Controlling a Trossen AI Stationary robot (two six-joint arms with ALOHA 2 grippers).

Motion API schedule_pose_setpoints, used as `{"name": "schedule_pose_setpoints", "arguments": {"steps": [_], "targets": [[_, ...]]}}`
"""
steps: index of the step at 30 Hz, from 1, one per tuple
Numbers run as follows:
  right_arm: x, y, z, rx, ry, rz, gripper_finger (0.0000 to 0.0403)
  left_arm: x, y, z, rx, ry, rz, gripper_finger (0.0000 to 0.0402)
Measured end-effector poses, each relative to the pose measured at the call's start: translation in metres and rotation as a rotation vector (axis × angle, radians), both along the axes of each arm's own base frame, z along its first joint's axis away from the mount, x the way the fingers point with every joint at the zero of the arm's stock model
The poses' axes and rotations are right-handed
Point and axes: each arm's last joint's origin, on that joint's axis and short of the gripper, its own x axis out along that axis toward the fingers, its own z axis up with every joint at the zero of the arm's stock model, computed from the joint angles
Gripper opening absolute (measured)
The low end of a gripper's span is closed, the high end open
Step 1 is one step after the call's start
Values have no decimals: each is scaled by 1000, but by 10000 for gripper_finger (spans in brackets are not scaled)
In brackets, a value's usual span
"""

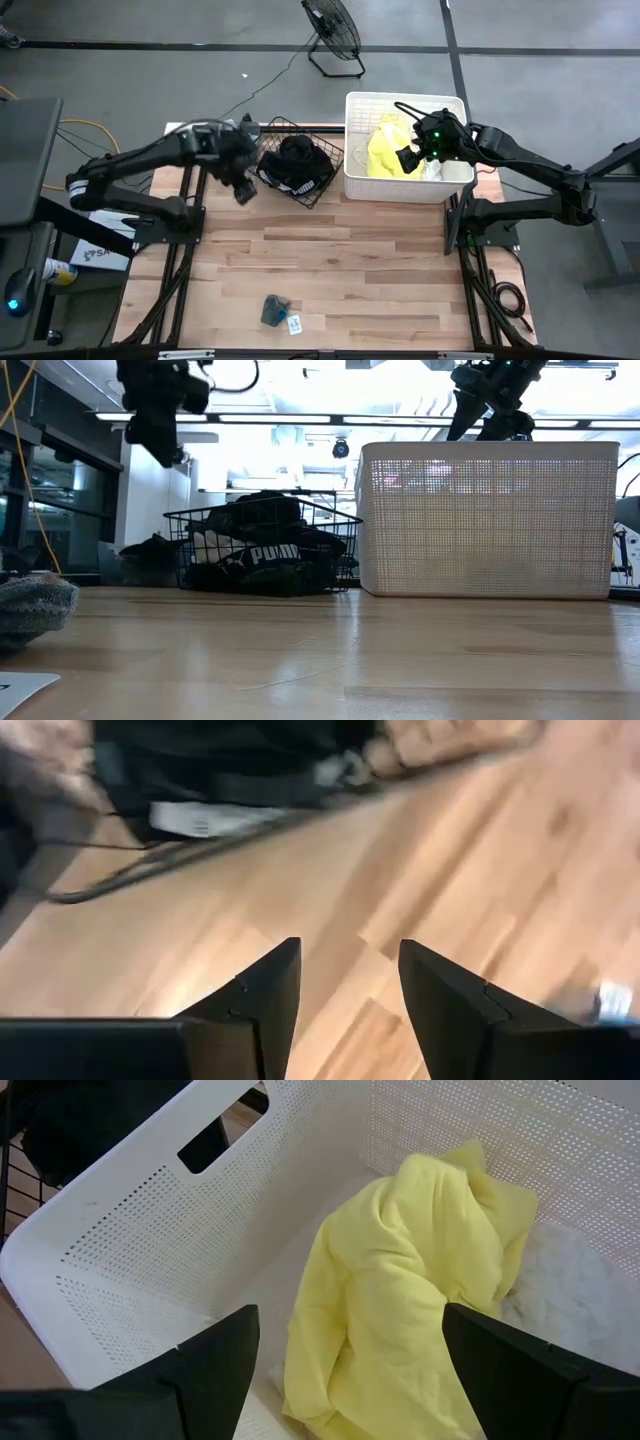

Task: Pick & Place Cloths
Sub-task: Put the gray sock into the black bin

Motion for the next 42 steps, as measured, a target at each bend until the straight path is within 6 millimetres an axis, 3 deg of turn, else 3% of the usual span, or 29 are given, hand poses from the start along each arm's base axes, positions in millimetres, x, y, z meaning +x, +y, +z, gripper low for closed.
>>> {"name": "schedule_pose_setpoints", "arguments": {"steps": [12,23,34,42], "targets": [[0,0,0,2,4,-1,307,25,-87,-4,30,-11,-377,166],[0,0,0,2,5,0,307,35,-137,-6,41,-94,-564,166],[3,7,0,0,7,37,307,60,-188,-49,71,61,-744,166],[6,13,0,2,5,68,307,79,-205,-70,59,40,-797,166]]}}
